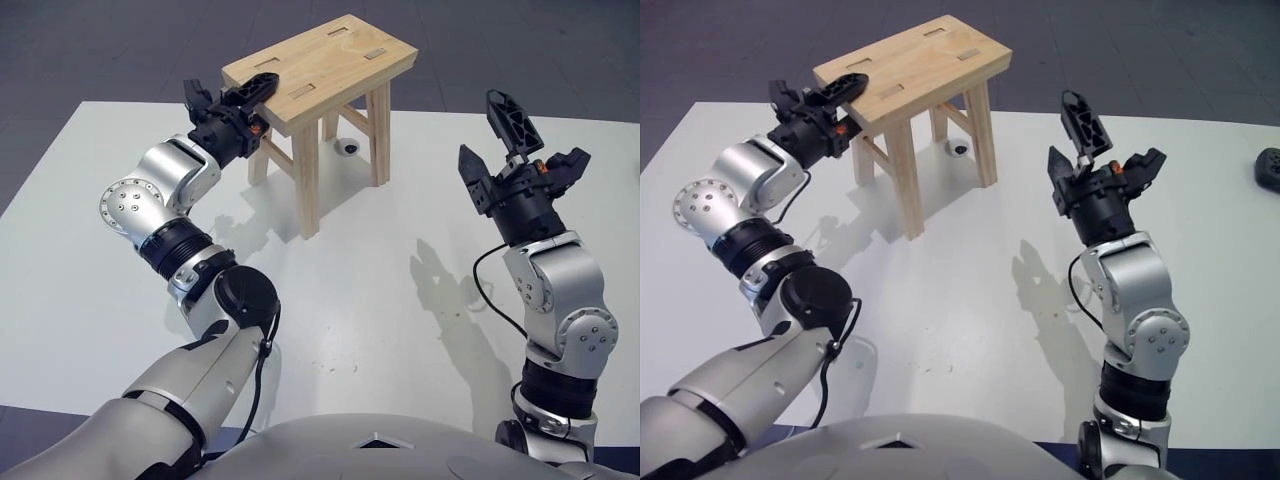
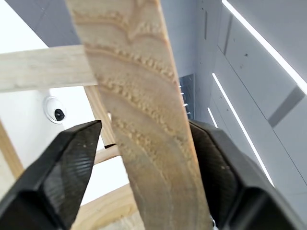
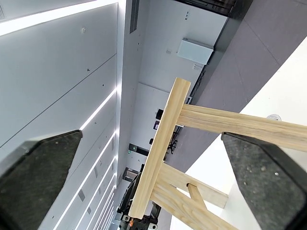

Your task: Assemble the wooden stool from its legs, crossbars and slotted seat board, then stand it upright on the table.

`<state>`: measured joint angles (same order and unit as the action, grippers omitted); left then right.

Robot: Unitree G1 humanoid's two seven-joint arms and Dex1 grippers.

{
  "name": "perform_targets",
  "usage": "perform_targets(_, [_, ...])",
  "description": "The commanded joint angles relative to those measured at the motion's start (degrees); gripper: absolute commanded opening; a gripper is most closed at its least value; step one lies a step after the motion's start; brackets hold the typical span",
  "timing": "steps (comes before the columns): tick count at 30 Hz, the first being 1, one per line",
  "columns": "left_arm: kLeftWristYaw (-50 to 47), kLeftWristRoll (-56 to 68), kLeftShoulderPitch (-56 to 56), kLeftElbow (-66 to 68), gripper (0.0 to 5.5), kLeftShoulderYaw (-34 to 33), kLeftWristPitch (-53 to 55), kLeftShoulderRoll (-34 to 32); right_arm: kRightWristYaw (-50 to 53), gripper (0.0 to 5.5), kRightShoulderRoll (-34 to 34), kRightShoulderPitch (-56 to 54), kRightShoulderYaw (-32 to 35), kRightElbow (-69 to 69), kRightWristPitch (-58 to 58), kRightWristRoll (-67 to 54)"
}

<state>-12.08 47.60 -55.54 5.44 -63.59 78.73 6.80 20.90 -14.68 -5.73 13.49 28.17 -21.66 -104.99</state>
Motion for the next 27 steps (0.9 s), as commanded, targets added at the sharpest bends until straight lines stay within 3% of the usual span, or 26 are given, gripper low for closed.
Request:
perform_targets(1, [-4.64,3.17,5.4,-3.35,4.04,-0.53,-1.46,4.21,0.01,5.4,1.37,0.28,-0.32,0.39,0.23,1.54])
perform_targets(8, [-6.31,21.99,10.04,-15.06,5.31,4.68,-5.2,7.16,-3.21,5.4,3.36,-0.12,-0.44,-0.26,1.47,9.58])
perform_targets(12, [-9.91,26.49,14.96,-20.36,5.39,10.88,-10.41,5.06,-4.69,5.4,3.86,-0.21,0.08,-0.6,2.32,14.15])
perform_targets(16, [-0.02,-2.2,32.45,-33.98,5.39,33.11,-27.18,-9.7,-6.14,5.4,-1.24,-0.6,-2.01,-4.52,3.38,36.92])
perform_targets(19, [2.53,-21.12,40.96,-33.52,5.39,43.46,-44.1,-13.03,-8.16,5.4,-3.39,-1.75,-2.82,-13.46,5.42,49.48])
perform_targets(22, [3.3,-31.27,43.14,-27.63,5.39,49.81,-55.71,-12.56,-15.95,5.4,-6.6,-4.51,-6.56,-23.0,9.3,61.62])
perform_targets(27, [6.11,-39.7,44.88,-14.63,5.39,54.98,-69.71,-11.85,-25.42,5.4,-8.04,-13.22,-11.64,-43.44,22.07,80.61])
